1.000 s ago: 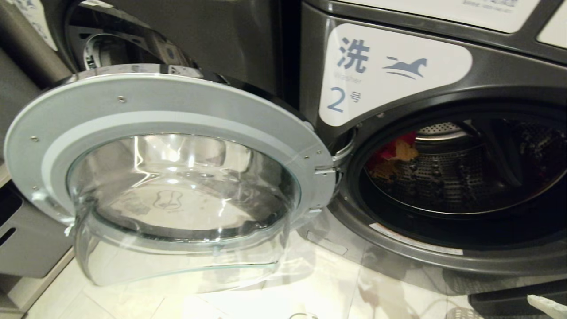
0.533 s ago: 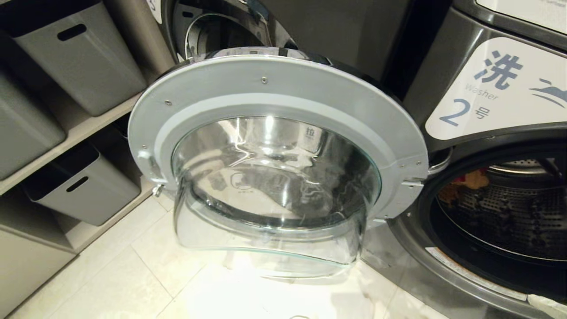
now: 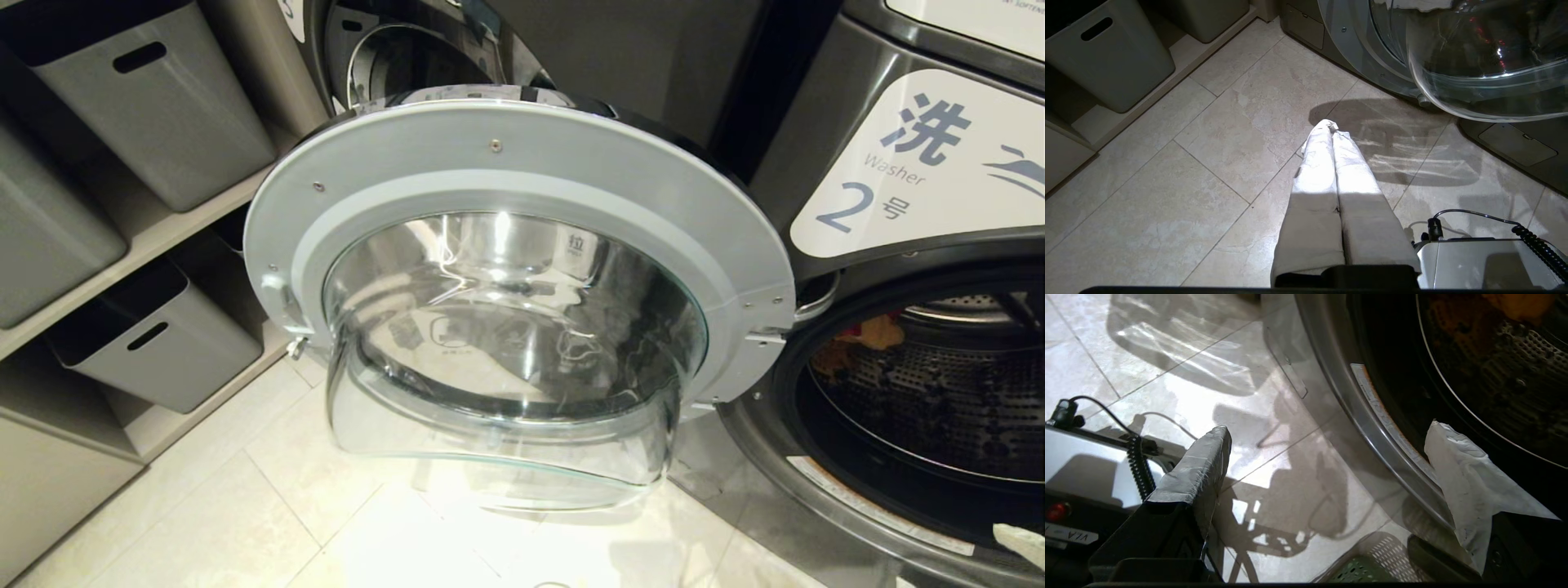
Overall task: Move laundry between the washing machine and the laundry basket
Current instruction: Pick a cloth and place it into the basket
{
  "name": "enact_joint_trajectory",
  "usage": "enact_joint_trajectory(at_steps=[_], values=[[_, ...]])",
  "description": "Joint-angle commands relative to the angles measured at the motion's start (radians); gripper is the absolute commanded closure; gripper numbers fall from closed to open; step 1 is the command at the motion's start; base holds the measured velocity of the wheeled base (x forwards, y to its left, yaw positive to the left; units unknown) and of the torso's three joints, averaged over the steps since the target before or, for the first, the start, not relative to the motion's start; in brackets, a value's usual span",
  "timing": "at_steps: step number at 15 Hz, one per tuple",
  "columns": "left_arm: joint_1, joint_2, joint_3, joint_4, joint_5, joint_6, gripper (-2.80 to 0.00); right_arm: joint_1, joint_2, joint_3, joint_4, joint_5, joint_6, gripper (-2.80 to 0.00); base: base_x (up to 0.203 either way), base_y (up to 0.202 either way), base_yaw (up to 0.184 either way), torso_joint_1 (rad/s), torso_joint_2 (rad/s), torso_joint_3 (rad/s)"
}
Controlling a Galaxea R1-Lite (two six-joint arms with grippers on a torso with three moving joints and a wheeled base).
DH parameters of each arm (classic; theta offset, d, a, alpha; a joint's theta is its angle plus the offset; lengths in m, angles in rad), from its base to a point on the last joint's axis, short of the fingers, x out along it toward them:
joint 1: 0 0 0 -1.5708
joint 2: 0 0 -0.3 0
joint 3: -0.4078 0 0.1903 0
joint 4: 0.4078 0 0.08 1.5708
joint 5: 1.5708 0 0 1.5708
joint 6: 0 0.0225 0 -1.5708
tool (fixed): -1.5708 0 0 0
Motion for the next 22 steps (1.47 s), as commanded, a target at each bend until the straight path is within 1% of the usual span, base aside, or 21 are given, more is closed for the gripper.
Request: enact_joint_trajectory(at_steps=[1, 4, 10, 14, 22], values=[[0.000, 0.001, 0.000, -0.001, 0.000, 0.000, 0.00, -0.001, 0.087, -0.092, 0.065, -0.017, 0.019, -2.80, 0.000, 0.000, 0.000, 0.000, 0.00, 0.000], [0.000, 0.001, 0.000, -0.001, 0.000, 0.000, 0.00, -0.038, 0.183, -0.154, 0.099, -0.023, 0.036, -2.80, 0.000, 0.000, 0.000, 0.000, 0.00, 0.000], [0.000, 0.001, 0.000, 0.001, -0.002, 0.003, 0.00, -0.040, 0.230, -0.181, 0.101, -0.029, 0.030, -2.80, 0.000, 0.000, 0.000, 0.000, 0.00, 0.000], [0.000, 0.001, 0.000, 0.001, -0.002, 0.005, 0.00, -0.040, 0.209, -0.148, 0.100, -0.029, 0.035, -2.80, 0.000, 0.000, 0.000, 0.000, 0.00, 0.000], [0.000, 0.001, 0.000, 0.001, -0.002, 0.005, 0.00, -0.042, 0.172, -0.130, 0.101, -0.034, 0.033, -2.80, 0.000, 0.000, 0.000, 0.000, 0.00, 0.000]])
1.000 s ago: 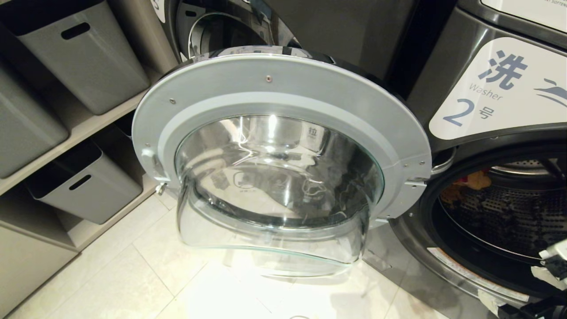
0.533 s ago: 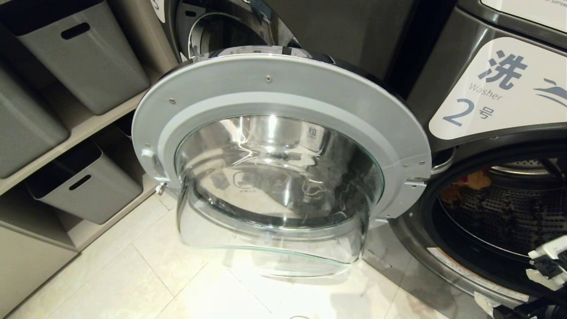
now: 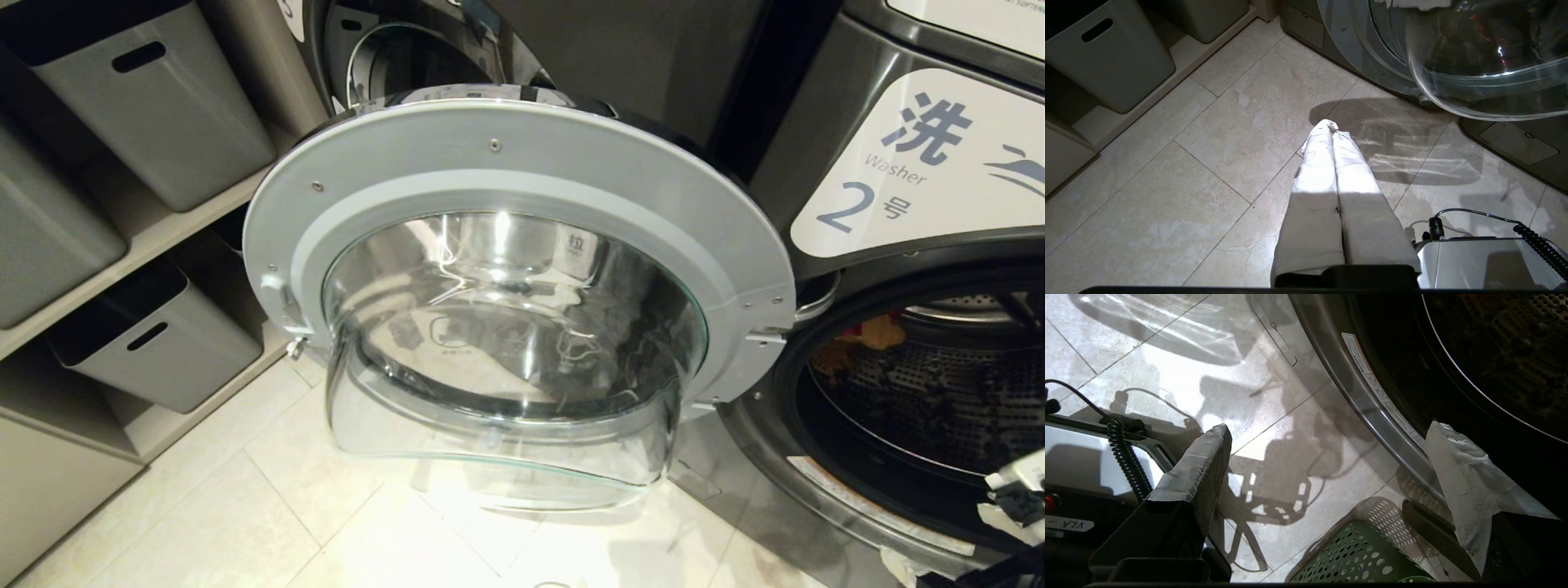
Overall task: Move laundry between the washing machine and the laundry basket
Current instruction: Pick a cloth and place it into the basket
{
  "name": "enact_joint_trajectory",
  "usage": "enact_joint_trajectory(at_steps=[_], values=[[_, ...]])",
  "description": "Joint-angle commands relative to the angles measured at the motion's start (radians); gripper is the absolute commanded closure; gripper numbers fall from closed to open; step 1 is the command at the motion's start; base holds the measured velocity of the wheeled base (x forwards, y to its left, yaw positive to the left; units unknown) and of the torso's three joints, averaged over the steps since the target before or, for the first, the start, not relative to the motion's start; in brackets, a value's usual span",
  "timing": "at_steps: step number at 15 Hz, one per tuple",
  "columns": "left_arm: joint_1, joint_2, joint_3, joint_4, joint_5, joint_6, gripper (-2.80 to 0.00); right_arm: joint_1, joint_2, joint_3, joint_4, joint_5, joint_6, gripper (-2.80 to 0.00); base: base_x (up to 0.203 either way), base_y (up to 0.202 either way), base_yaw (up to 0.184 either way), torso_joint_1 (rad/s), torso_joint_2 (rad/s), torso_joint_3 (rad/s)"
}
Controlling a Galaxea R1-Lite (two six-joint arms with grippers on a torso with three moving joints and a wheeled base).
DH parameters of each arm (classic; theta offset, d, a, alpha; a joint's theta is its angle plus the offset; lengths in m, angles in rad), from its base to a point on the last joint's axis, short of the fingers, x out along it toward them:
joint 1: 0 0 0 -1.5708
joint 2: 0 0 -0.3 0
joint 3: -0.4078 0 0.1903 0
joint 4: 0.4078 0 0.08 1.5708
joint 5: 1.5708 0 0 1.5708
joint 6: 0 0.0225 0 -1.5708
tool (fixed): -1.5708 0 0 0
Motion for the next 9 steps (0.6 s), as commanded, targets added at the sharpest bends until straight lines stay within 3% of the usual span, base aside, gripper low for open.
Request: enact_joint_trajectory(at_steps=[1, 3, 7, 9], values=[[0.000, 0.001, 0.000, 0.000, -0.001, 0.000, 0.00, 0.000, -0.010, 0.009, -0.002, -0.003, -0.002, -2.80, 0.000, 0.000, 0.000, 0.000, 0.00, 0.000], [0.000, 0.001, 0.000, 0.000, -0.001, -0.001, 0.00, 0.000, -0.019, 0.017, -0.002, -0.002, 0.000, -2.80, 0.064, 0.000, 0.001, 0.001, 0.00, -0.001], [0.000, 0.001, 0.000, 0.000, -0.001, -0.001, 0.00, -0.001, -0.027, 0.017, -0.002, -0.005, 0.000, -2.80, 0.171, 0.000, -0.001, 0.007, 0.00, -0.001], [0.000, 0.001, 0.000, 0.000, 0.001, -0.003, 0.00, -0.001, -0.042, 0.021, -0.001, -0.045, -0.003, -2.80, 0.000, 0.000, 0.000, 0.000, 0.00, 0.000]])
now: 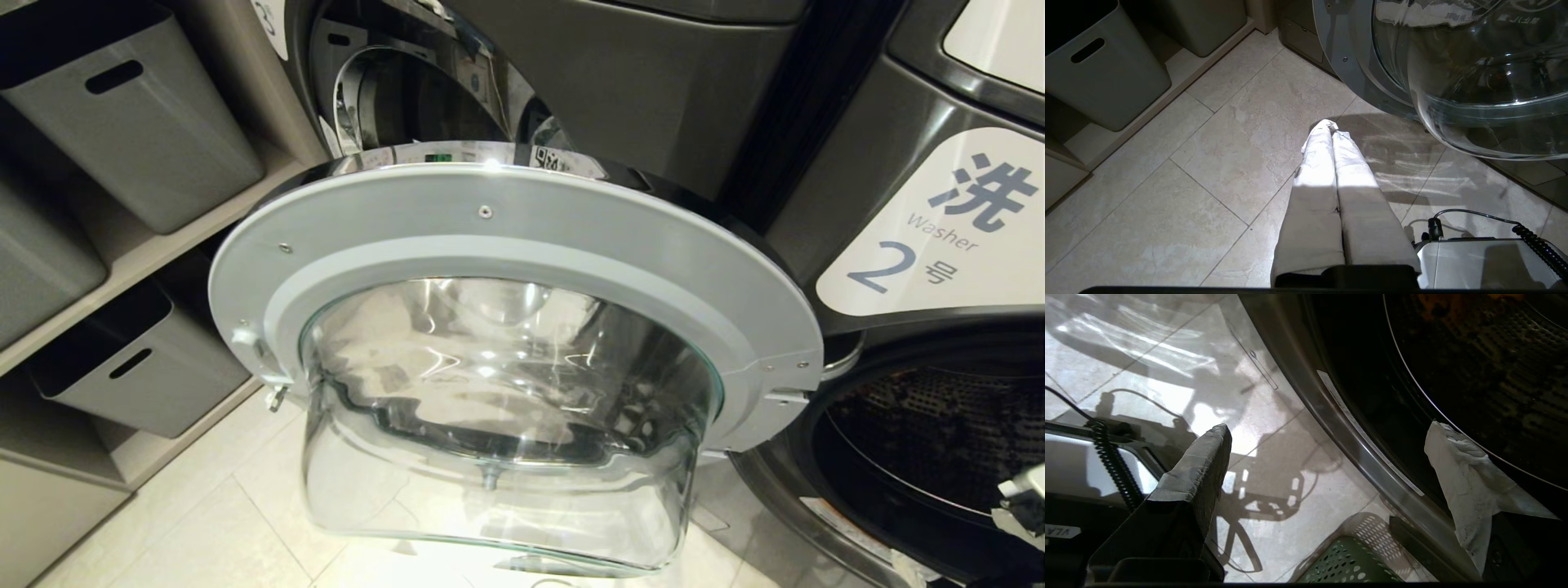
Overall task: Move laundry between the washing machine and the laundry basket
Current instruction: Pick a cloth and place it into the basket
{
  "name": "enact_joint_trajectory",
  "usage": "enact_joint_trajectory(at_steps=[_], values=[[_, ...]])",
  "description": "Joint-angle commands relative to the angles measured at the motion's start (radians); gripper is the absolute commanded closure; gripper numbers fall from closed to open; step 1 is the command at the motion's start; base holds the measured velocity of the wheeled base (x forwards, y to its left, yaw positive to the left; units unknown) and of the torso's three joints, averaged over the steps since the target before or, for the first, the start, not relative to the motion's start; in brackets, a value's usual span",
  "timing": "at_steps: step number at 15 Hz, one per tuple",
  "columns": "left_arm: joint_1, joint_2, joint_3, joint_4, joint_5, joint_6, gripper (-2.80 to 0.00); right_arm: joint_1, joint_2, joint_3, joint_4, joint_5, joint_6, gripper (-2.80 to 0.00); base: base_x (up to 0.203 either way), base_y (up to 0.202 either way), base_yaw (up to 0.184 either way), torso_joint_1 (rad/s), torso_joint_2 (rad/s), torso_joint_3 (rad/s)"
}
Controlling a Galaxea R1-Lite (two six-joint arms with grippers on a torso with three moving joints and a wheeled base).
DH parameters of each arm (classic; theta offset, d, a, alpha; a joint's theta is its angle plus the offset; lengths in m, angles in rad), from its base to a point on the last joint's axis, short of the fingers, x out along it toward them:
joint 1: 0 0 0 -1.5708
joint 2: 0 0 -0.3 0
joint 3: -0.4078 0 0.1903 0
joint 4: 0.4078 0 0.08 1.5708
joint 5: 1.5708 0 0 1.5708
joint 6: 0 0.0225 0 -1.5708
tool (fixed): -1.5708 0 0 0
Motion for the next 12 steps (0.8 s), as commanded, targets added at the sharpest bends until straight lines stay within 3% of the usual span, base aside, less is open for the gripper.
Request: enact_joint_trajectory(at_steps=[1, 4, 8, 10, 12], values=[[0.000, 0.001, 0.000, 0.001, 0.001, -0.001, 0.00, -0.001, -0.013, 0.006, -0.001, -0.032, -0.002, -2.80, 0.000, 0.000, 0.000, 0.000, 0.00, 0.000], [0.000, 0.001, 0.000, 0.001, 0.001, -0.001, 0.00, -0.004, -0.013, 0.022, 0.018, -0.102, 0.003, -2.80, 0.000, 0.000, 0.000, 0.000, 0.00, 0.000], [0.000, 0.001, 0.000, 0.001, 0.001, -0.001, 0.00, -0.047, 0.047, 0.018, 0.078, -0.100, 0.022, -2.80, 0.000, 0.000, 0.000, 0.000, 0.00, 0.000], [0.000, 0.001, 0.000, 0.001, 0.001, -0.001, 0.00, -0.062, 0.159, -0.010, 0.075, -0.105, 0.078, -2.80, 0.000, 0.000, 0.000, 0.000, 0.00, 0.000], [0.000, 0.001, 0.000, 0.001, 0.001, -0.001, 0.00, -0.069, 0.298, -0.058, 0.070, -0.143, 0.185, -2.80, 0.000, 0.000, 0.000, 0.000, 0.00, 0.000]])
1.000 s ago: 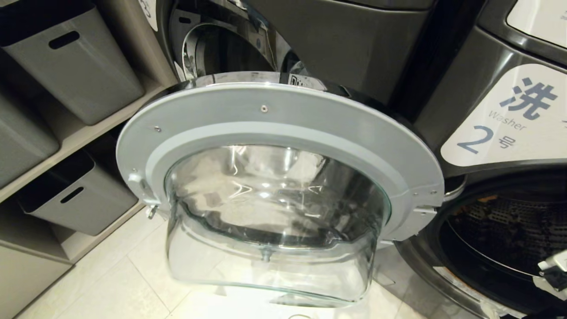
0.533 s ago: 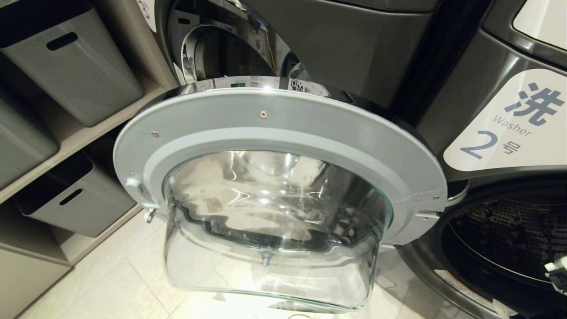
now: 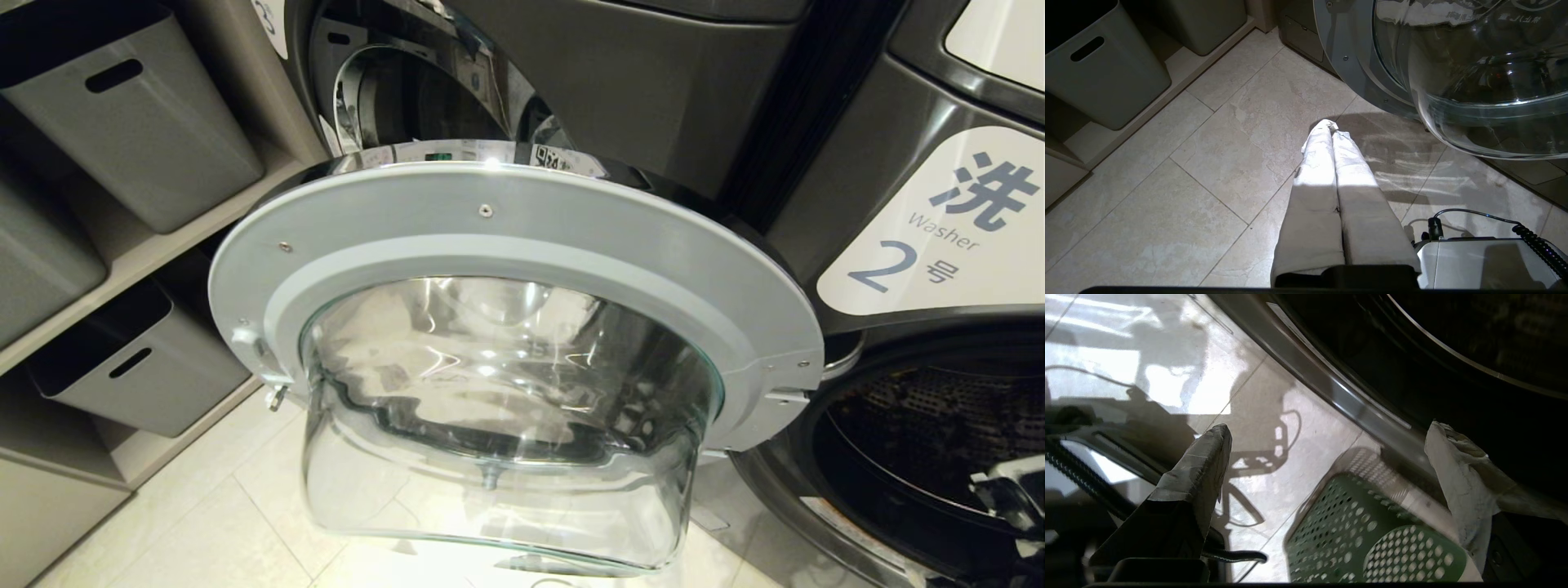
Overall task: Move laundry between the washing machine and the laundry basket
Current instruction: Pick a cloth and place it into the basket
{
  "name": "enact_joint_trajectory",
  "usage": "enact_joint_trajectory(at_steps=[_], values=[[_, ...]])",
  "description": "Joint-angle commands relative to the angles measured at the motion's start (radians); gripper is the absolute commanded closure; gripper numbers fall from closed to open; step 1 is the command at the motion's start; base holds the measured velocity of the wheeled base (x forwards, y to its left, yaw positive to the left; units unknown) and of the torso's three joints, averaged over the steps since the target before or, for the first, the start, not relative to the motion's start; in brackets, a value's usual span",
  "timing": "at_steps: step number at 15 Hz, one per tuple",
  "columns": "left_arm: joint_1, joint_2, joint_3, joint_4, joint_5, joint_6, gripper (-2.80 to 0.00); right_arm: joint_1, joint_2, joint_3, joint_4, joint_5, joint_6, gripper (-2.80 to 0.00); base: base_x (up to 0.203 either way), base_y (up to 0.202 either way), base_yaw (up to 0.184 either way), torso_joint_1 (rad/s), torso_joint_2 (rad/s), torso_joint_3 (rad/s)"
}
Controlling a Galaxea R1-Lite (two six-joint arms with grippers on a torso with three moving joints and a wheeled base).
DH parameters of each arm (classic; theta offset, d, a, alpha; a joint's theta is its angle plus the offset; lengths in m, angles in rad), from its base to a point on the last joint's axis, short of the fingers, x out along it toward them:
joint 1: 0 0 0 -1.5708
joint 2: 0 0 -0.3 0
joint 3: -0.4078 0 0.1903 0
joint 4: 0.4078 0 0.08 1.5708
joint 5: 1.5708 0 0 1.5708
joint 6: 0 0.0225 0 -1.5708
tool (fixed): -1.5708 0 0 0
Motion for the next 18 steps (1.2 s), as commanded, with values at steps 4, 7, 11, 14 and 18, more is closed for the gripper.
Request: enact_joint_trajectory(at_steps=[4, 7, 11, 14, 18], values=[[0.000, 0.001, 0.000, 0.000, 0.000, 0.000, 0.00, -0.055, 0.382, -0.157, -0.022, -0.079, 0.331, -2.80, 0.000, 0.000, 0.000, 0.000, 0.00, 0.000], [0.000, 0.001, 0.000, 0.000, 0.000, 0.000, 0.00, -0.181, 0.489, -0.205, -0.146, -0.088, 0.377, -2.80, 0.000, 0.000, 0.000, 0.000, 0.00, 0.000], [0.000, 0.001, 0.000, 0.000, 0.000, 0.000, 0.00, -0.282, 0.581, -0.206, -0.336, -0.095, 0.369, -2.80, 0.000, 0.000, 0.000, 0.000, 0.00, 0.000], [0.000, 0.001, 0.000, 0.000, 0.000, 0.000, 0.00, -0.304, 0.632, -0.180, -0.427, -0.097, 0.339, -2.80, 0.000, 0.000, 0.000, 0.000, 0.00, 0.000], [0.000, 0.001, 0.000, 0.000, 0.000, 0.000, 0.00, -0.305, 0.648, -0.156, -0.480, -0.097, 0.266, -2.80, 0.000, 0.000, 0.000, 0.000, 0.00, 0.000]])
